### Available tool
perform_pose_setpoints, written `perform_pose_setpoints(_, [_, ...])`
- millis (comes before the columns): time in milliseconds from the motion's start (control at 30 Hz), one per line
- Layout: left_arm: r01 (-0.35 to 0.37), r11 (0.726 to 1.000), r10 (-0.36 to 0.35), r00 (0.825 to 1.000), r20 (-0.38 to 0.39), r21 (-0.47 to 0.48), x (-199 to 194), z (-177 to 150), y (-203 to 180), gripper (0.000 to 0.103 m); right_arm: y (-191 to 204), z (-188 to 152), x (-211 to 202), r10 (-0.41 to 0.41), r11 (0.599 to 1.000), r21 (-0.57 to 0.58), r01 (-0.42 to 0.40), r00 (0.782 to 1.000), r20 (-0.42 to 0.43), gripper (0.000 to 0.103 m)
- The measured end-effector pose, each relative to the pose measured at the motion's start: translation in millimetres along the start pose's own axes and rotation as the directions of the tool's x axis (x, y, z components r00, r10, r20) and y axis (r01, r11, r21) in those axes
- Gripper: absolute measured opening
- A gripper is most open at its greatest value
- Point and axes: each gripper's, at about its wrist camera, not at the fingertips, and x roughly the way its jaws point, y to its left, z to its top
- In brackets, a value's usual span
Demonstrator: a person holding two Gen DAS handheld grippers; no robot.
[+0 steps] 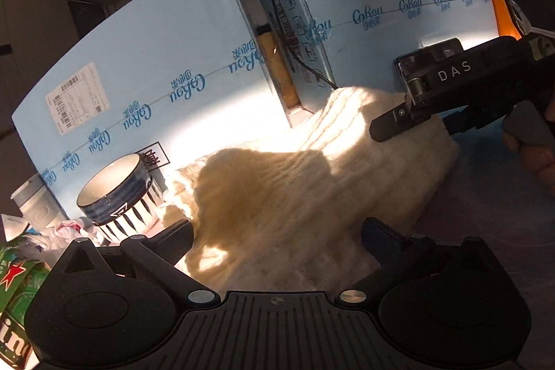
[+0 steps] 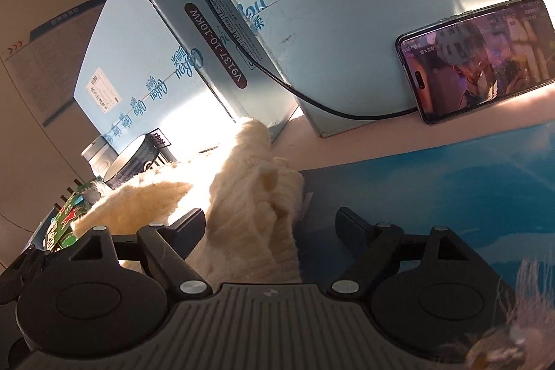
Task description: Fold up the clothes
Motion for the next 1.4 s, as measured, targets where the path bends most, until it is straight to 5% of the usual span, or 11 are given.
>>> perform_pose_setpoints(300, [-0.065, 0.992, 0.072, 0.995, 0.062, -0.109, -1, 1, 23, 0.103, 3, -1, -3, -0.007, 1.0, -0.006, 0.007, 1.0, 0.012, 0.084])
perform_pose_setpoints(367, [0.022, 0.984, 0.008, 0.986, 0.165, -0.179, -15, 4, 33, 0.103, 3, -1, -5, -0.017, 1.0, -0.008, 0.018, 0.999, 0.028, 0.084])
perform_pose_setpoints(500, [-0.075, 0.982, 0.082, 0.996, 0.032, -0.176, 6, 5, 32, 0.103, 8, -1, -4, -0.056, 0.998, -0.04, 0.057, 0.998, 0.02, 0.084])
perform_pose_setpoints(567, [-0.133, 0.984, 0.122, 0.988, -0.092, -0.118, 26, -1, 25, 0.103, 11, -2, -1, -0.065, 0.996, -0.059, 0.065, 0.998, 0.005, 0.084])
perform_pose_setpoints(700, [-0.086, 0.974, 0.071, 0.994, -0.079, -0.209, 25, -7, 42, 0.103, 16, -3, -6, -0.073, 0.993, -0.092, 0.076, 0.997, 0.037, 0.085])
perform_pose_setpoints(767, [-0.115, 0.96, 0.104, 0.993, -0.054, -0.257, 20, -8, 51, 0.103, 20, -3, -11, -0.073, 0.99, -0.114, 0.081, 0.995, 0.066, 0.086])
perform_pose_setpoints(833, [-0.198, 0.931, 0.213, 0.977, 0.014, -0.307, 4, -3, 52, 0.103, 25, -4, -18, -0.075, 0.984, -0.153, 0.09, 0.992, 0.106, 0.089])
perform_pose_setpoints(967, [-0.181, 0.836, 0.294, 0.945, 0.145, -0.518, -38, 19, 50, 0.103, 34, -9, -36, -0.052, 0.963, -0.253, 0.096, 0.983, 0.177, 0.096])
perform_pose_setpoints(1033, [-0.175, 0.814, 0.32, 0.931, 0.177, -0.554, -55, 26, 30, 0.103, 36, -10, -45, -0.035, 0.954, -0.284, 0.098, 0.975, 0.221, 0.1])
perform_pose_setpoints(1167, [-0.264, 0.774, 0.394, 0.912, 0.112, -0.575, -68, 23, -15, 0.103, 34, -9, -57, -0.017, 0.948, -0.299, 0.107, 0.957, 0.288, 0.103])
perform_pose_setpoints(1400, [-0.375, 0.772, 0.489, 0.866, 0.103, -0.513, -60, 19, -47, 0.103, 38, -11, -60, 0.02, 0.919, -0.378, 0.117, 0.94, 0.34, 0.103])
